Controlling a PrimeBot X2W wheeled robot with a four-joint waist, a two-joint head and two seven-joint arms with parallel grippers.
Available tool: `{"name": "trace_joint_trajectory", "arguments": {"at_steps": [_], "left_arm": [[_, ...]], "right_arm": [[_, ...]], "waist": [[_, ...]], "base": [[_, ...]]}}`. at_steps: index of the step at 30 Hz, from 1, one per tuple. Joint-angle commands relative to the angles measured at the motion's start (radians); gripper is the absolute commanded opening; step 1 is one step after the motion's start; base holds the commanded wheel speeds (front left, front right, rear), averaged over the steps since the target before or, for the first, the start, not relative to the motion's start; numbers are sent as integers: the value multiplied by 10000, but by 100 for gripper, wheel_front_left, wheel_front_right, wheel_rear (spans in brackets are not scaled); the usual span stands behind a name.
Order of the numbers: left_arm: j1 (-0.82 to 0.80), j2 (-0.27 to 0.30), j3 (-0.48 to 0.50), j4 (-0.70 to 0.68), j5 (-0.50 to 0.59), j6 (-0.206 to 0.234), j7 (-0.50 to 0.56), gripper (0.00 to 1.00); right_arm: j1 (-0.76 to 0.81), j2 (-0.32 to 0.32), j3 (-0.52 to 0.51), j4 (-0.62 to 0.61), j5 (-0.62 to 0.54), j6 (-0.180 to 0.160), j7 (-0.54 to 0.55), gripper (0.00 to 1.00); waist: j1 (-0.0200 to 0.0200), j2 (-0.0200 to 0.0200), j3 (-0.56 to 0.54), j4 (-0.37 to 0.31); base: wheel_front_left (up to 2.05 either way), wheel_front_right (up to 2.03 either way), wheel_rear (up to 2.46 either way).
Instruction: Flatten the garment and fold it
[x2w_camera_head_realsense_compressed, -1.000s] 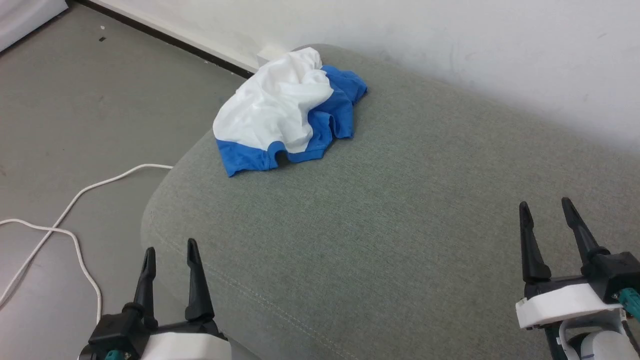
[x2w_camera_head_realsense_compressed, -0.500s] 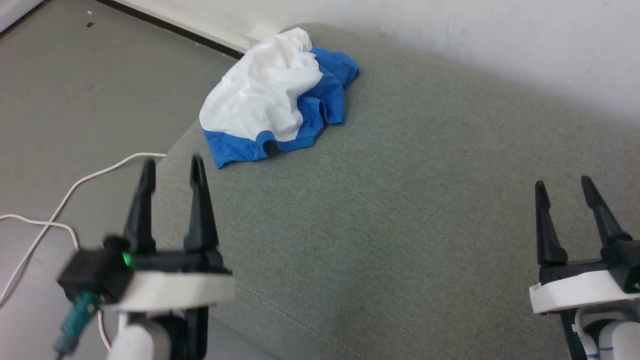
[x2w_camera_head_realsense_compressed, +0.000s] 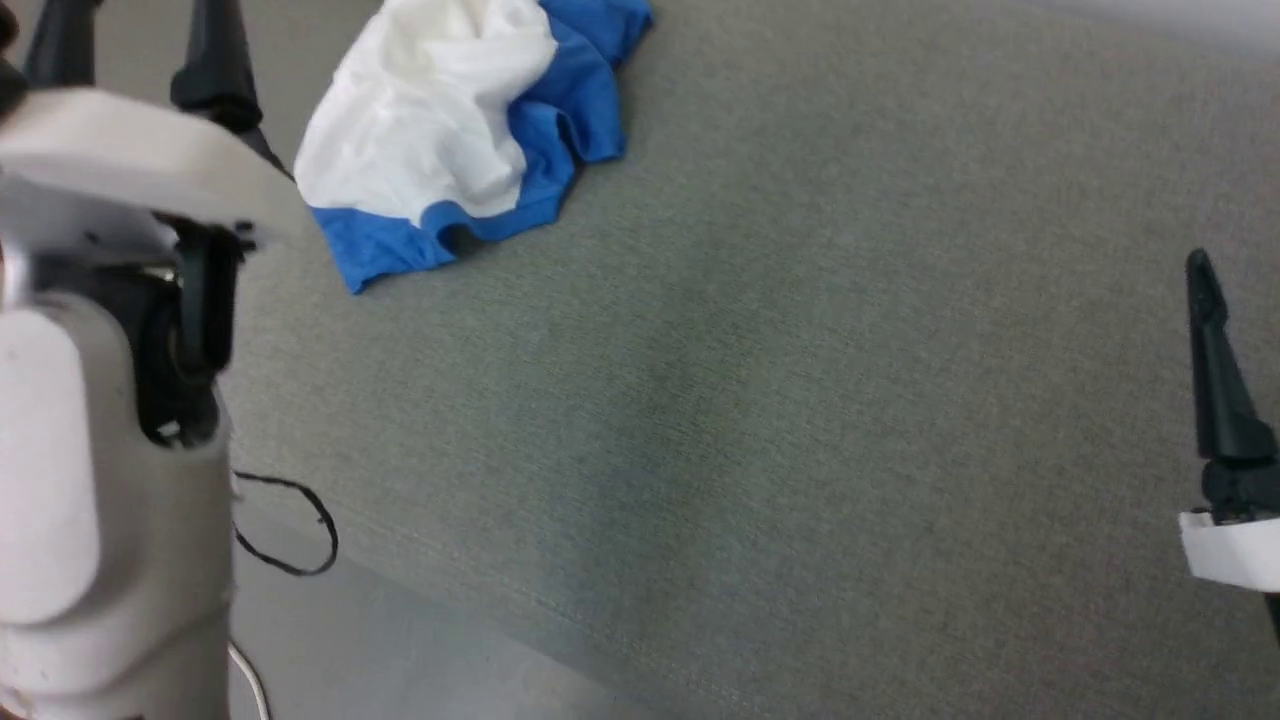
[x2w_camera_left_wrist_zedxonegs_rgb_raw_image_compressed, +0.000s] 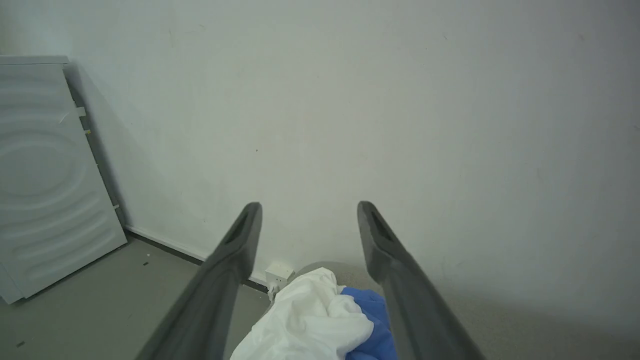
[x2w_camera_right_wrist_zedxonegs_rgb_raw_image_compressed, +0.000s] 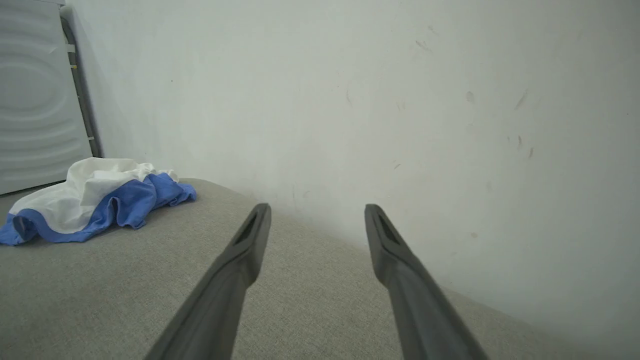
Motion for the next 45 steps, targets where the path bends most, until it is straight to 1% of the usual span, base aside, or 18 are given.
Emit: {"name": "trace_joint_trajectory", "arguments": {"at_steps": [1,3,7,9,11,13,19,22,27,31,33,34,35,36,37,43,45], "left_arm": [[-419,162,23,336,-38,-60,323,100],[-634,190,73,532,-104,-23,512,100],[-1269,420,219,1272,-202,82,1134,100],[-1492,605,214,1606,-168,47,1357,100],[-1643,667,254,1882,-220,90,1581,100],[-1722,829,180,2167,-177,19,1818,100],[-1792,851,183,2914,-416,10,2274,100],[-1692,851,211,3238,-467,103,2424,100],[-1368,1096,375,3596,-351,366,2541,100],[-1142,1131,443,3783,-331,545,2584,100],[-994,1244,461,3924,-259,605,2610,100],[-920,1314,476,3983,-221,624,2602,76],[-844,1366,512,4029,-204,653,2571,44],[-768,1404,551,4068,-203,672,2517,26],[-693,1432,589,4104,-208,682,2447,0],[-547,1273,752,4185,-340,714,1626,0],[-626,1343,796,4161,-266,745,1309,0]], "right_arm": [[-146,-197,-47,-301,185,-21,151,100],[-160,-302,-77,-477,280,-21,258,100],[-226,-718,-253,-1264,589,-21,600,100],[-253,-896,-424,-1647,695,-21,754,100],[-269,-1077,-633,-1990,799,-21,911,100],[-283,-1283,-841,-2234,923,-21,1042,100],[-193,-1589,-1335,-2754,1344,-21,1365,100],[-158,-1700,-1484,-2943,1511,-21,1441,100],[-188,-1799,-1729,-2919,1684,-21,1457,100],[-9,-1854,-2005,-2897,1794,-21,1457,100],[65,-1908,-2017,-2902,1865,-21,1435,100],[78,-1934,-2011,-2901,1893,-21,1421,100],[71,-1948,-2012,-2897,1912,-21,1404,100],[60,-1962,-2013,-2890,1920,-21,1388,100],[48,-1975,-2005,-2879,1932,-21,1376,100],[72,-1987,-2080,-2820,1966,-21,1368,100],[43,-1972,-2058,-2805,1975,-21,1354,100]], "waist": [[-3,-1,1161,-649],[-3,-1,1353,-712],[-3,-1,2029,-1019],[-3,-1,2305,-1151],[-3,-1,2579,-1274],[-3,-1,2814,-1394],[-3,-1,3404,-1677],[-3,-1,3590,-1865],[-3,-1,3724,-2313],[-3,-1,3837,-2490],[-3,-1,3843,-2589],[-3,-1,3834,-2641],[-3,-1,3821,-2698],[-3,-1,3808,-2751],[-3,-1,3793,-2800],[-3,-1,3791,-2869],[-3,-1,3757,-2860]], "base": [[0,0,0],[0,0,0],[0,0,0],[0,0,0],[0,0,0],[0,0,0],[0,0,0],[0,0,0],[0,0,0],[0,0,0],[0,0,0],[0,0,0],[0,0,0],[0,0,0],[0,0,0],[0,0,0],[0,0,0]]}}
